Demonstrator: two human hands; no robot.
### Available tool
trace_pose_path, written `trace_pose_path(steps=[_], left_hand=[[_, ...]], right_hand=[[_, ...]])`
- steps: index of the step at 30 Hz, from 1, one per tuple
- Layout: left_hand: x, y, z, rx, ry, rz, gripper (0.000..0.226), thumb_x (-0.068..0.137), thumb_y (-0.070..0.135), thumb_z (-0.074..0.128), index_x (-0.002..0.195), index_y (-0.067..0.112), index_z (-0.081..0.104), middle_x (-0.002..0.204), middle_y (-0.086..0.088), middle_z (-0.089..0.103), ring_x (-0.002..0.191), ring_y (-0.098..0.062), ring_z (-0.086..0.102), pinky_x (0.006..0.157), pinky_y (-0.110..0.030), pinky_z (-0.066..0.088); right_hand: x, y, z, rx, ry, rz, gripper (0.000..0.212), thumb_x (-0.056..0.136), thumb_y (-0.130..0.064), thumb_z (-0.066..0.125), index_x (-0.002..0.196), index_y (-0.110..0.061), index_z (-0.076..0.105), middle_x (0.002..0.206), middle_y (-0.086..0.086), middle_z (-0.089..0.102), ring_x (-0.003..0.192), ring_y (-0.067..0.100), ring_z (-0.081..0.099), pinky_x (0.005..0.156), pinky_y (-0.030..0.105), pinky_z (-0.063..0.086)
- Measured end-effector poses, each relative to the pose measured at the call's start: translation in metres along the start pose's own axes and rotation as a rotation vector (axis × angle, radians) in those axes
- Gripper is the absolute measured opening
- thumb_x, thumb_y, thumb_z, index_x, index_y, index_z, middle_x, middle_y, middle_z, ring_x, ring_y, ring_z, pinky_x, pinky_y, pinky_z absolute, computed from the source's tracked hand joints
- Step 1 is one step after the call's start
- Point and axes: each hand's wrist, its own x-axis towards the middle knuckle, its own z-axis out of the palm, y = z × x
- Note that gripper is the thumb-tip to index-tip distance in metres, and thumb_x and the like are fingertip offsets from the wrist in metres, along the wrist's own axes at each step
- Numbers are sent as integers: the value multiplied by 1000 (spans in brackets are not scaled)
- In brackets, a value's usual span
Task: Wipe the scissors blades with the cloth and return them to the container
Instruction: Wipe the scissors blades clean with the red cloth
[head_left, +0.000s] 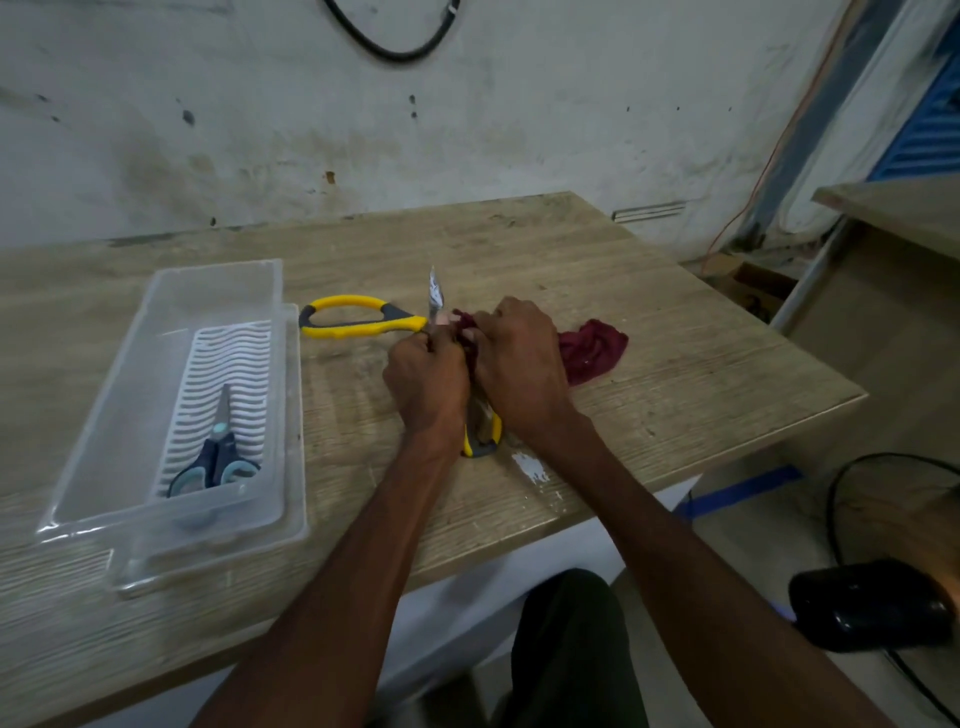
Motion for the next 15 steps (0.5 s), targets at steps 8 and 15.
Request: trace_pose_path(steps=[8,15], left_hand=[[3,0,3,72,-32,39,52,99,39,39,100,-4,68,107,-26,63,105,-40,55,83,-38,38],[2,0,3,-65,-28,15,48,98,39,42,86,2,70,94,-20,68,94,-34,60,74,-35,41]], right_hand=[[-3,6,-4,127,106,55,26,84,-21,53,77,-3,70,68,19,57,65,35,56,57,37,38],[9,1,-3,143,107,-5,25,82,-21,56,65,-5,67,57,19,54,53,34,54,51,30,28]])
